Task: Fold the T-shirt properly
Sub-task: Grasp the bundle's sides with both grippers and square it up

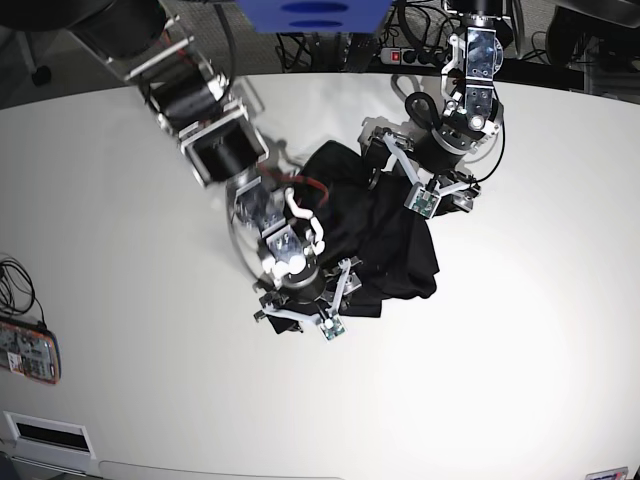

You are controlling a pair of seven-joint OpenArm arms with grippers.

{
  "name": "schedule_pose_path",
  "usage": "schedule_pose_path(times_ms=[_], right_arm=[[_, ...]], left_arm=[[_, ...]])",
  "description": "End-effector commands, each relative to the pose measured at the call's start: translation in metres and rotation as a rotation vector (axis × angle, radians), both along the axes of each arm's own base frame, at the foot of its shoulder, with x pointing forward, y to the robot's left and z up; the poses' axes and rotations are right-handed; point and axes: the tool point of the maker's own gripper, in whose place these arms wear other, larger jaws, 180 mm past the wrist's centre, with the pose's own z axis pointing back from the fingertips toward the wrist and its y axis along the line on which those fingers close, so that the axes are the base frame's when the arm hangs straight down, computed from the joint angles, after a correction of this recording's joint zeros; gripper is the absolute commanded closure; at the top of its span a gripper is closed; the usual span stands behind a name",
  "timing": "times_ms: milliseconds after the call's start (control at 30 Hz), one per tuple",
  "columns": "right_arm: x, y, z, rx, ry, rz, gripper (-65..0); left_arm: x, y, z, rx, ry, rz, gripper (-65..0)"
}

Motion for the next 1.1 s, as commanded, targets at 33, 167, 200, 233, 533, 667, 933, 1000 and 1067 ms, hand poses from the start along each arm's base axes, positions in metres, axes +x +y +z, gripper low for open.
schedule_pose_path(times_ms=[33,167,200,233,533,667,933,1000,1067], right_arm=[[0.004,-0.018,0.0,-0.056,0.035,0.004,-46.6],[-0.006,-0.043,-0.002,-0.081,0.023,-0.009,-46.6],[-0.008,-0.049,-0.001,-0.087,0.015,-0.011,-46.6],[-0.008,-0.052,0.002,-0.088,0.002,-0.01,-46.6],[-0.046,-0.072,0.0,-0.106,0.007,-0.004,-46.6],[-0.072,-0.073,0.003,-0.091,0.002,0.011,-46.6],[-0.104,-0.069,0.018,-0.057,-0.019,0.035,-46.6],[-0.113,-0.075,0.018,-0.078,0.002,0.035,-46.6],[-0.118,-0.074,0.027,-0.071,-0.007,0.039,-46.6]], left_arm=[[0.013,0.008,0.012,0.011,-0.054,-0.005,-65.0],[0.019,0.025,0.011,0.056,-0.057,-0.018,-65.0],[0.024,0.029,0.012,0.069,-0.066,-0.021,-65.0],[0.026,0.032,0.013,0.076,-0.069,-0.023,-65.0],[0.06,0.061,0.026,0.102,-0.118,0.044,-65.0],[0.071,0.066,0.029,0.105,-0.13,0.055,-65.0],[0.093,0.06,0.016,0.182,-0.111,0.034,-65.0],[0.099,0.06,0.014,0.212,-0.107,0.025,-65.0],[0.111,0.049,0.014,0.215,-0.112,0.011,-65.0]])
